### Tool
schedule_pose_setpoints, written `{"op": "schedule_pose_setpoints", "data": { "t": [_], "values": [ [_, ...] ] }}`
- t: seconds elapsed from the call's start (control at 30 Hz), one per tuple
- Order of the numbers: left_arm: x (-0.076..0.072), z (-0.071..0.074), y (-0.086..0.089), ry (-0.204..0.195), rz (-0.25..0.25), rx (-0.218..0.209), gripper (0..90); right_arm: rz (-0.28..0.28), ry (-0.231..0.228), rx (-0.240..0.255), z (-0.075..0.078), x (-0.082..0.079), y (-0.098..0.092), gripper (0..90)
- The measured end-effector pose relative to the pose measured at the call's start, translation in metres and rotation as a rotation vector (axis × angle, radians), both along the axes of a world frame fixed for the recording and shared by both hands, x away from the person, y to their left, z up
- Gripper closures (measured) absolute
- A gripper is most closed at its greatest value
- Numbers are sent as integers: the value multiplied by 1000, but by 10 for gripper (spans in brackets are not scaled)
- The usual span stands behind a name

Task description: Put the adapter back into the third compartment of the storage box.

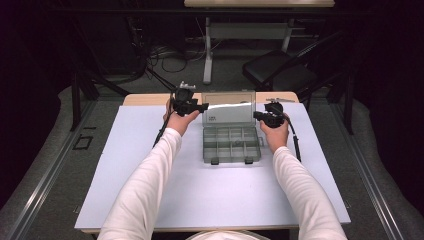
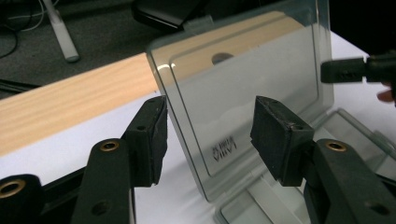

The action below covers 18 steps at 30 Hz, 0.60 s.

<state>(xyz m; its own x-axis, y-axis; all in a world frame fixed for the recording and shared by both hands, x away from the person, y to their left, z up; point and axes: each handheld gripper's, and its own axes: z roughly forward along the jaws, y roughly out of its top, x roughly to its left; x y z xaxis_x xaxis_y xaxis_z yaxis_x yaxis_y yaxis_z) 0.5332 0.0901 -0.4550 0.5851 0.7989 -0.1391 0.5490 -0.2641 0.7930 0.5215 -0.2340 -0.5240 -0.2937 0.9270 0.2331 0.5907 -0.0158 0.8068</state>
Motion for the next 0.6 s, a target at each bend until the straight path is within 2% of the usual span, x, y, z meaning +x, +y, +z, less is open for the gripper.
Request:
{"op": "schedule_pose_setpoints", "data": {
  "t": [0.03, 0.07, 0.1, 0.17, 0.23, 0.33, 0.43, 0.6],
  "values": [
    [2, 1, 0, -11, 8, -3, 479, -1, -1, 3, 0, 0, 0, 865],
    [4, 3, 0, -1, 3, -14, 481, -1, -5, 0, 0, 0, 0, 865],
    [7, 3, -1, -7, -1, -13, 468, -4, -5, 3, -1, -1, 0, 865],
    [11, 5, -4, 19, -8, 0, 410, -5, -7, 3, -1, -1, 0, 865],
    [15, 6, -6, 11, 0, 4, 394, -4, -9, 2, -1, -1, 0, 865],
    [21, 8, -9, 47, 10, -59, 374, -5, -17, 2, -2, -2, 0, 865],
    [25, 6, -11, 54, 11, -86, 383, -9, -18, 4, -2, -3, 1, 865],
    [31, -1, -11, 77, 34, -104, 384, -9, -22, 6, -2, -3, 0, 865]
  ]
}}
